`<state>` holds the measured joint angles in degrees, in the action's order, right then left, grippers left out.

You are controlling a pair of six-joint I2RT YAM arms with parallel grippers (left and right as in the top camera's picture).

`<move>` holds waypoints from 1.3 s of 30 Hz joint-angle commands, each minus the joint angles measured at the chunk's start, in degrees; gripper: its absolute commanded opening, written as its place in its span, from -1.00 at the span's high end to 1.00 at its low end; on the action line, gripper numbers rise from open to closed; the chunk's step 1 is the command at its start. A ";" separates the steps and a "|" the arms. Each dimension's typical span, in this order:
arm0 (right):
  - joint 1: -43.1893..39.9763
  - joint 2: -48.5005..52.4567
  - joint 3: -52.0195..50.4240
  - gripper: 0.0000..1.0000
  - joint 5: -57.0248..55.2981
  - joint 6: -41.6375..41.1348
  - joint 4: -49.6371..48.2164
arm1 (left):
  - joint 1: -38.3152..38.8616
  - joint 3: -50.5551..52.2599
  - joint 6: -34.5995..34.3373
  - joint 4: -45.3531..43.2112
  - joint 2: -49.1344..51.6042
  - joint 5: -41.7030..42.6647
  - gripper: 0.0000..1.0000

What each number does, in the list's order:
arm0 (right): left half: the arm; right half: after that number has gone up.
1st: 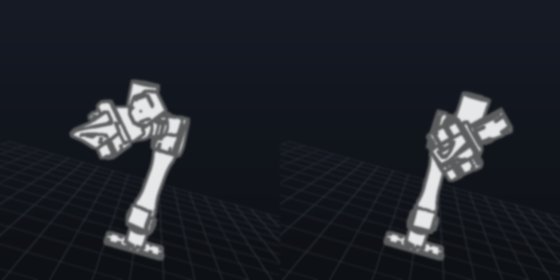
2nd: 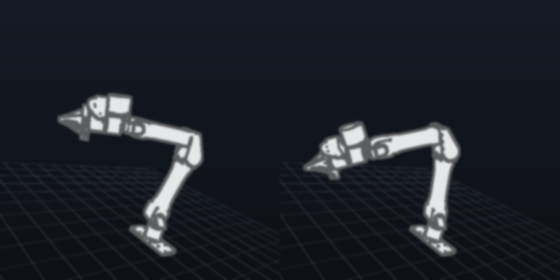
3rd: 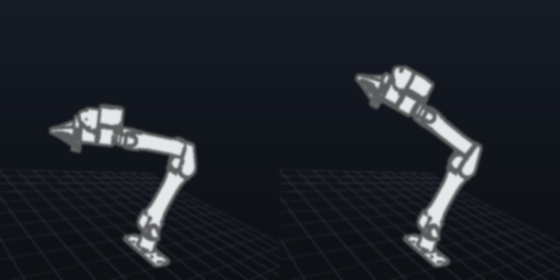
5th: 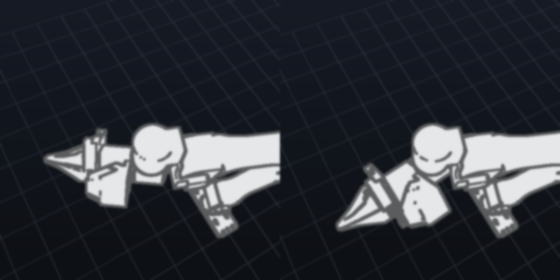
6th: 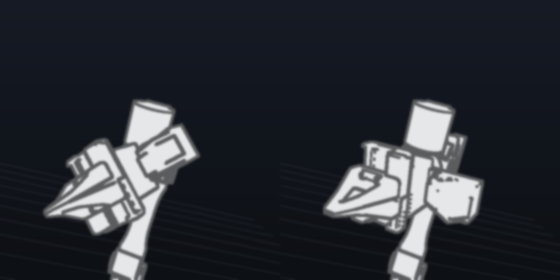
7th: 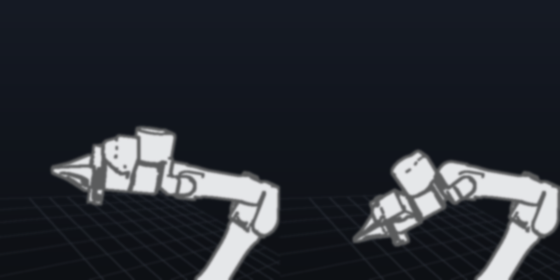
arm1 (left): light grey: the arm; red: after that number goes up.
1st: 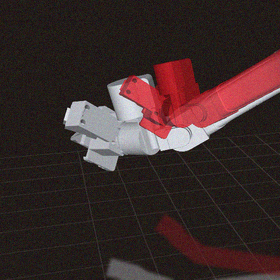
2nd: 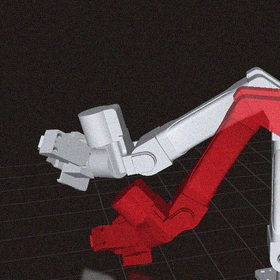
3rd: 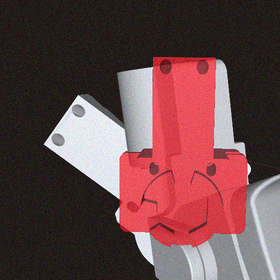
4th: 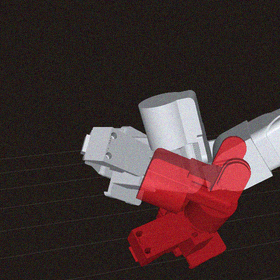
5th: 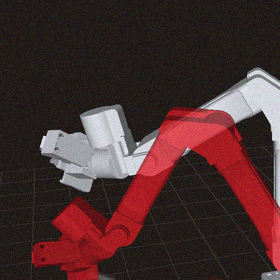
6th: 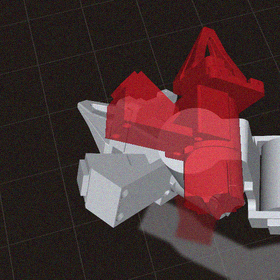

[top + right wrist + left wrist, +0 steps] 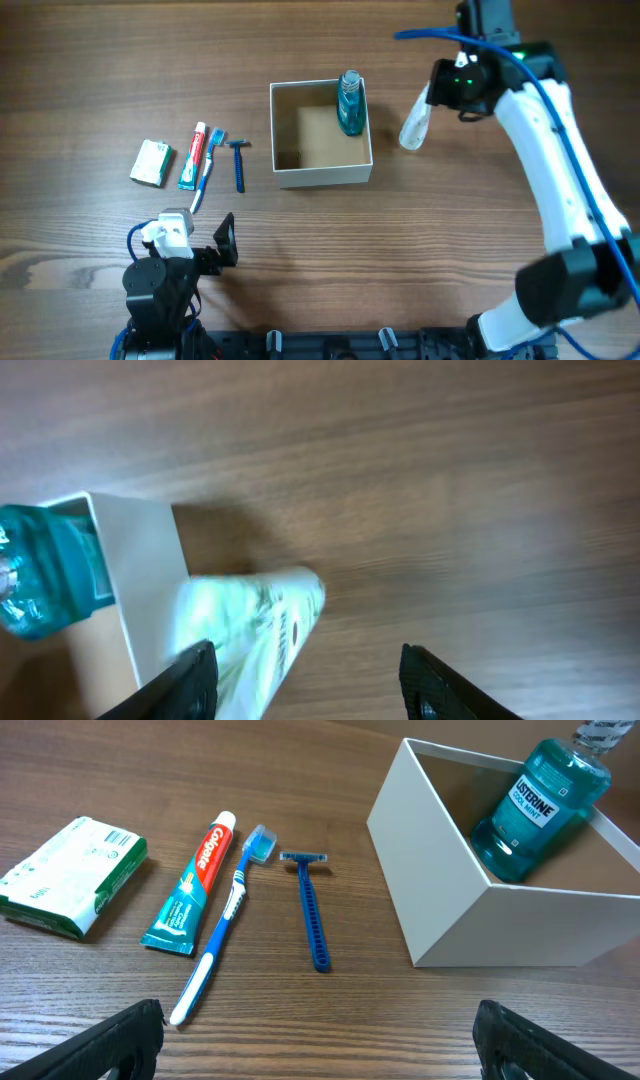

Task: Pack container
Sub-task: 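Open the right gripper and lift away from the box, then grasp the white lotion tube with the right gripper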

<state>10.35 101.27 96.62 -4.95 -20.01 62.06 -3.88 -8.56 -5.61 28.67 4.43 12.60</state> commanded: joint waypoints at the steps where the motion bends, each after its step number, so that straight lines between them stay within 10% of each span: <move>1: 0.39 1.44 -0.35 -0.17 4.17 0.92 -0.81 | -0.42 0.42 0.70 0.04 -0.52 1.51 -0.99; 39: 1.29 -3.41 -0.85 -0.15 3.76 7.58 -2.03 | -0.42 0.42 0.70 0.02 -0.52 1.51 -1.00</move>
<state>11.46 93.45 96.29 -1.96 -15.51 60.14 -3.88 -8.56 -5.61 28.67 4.43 12.58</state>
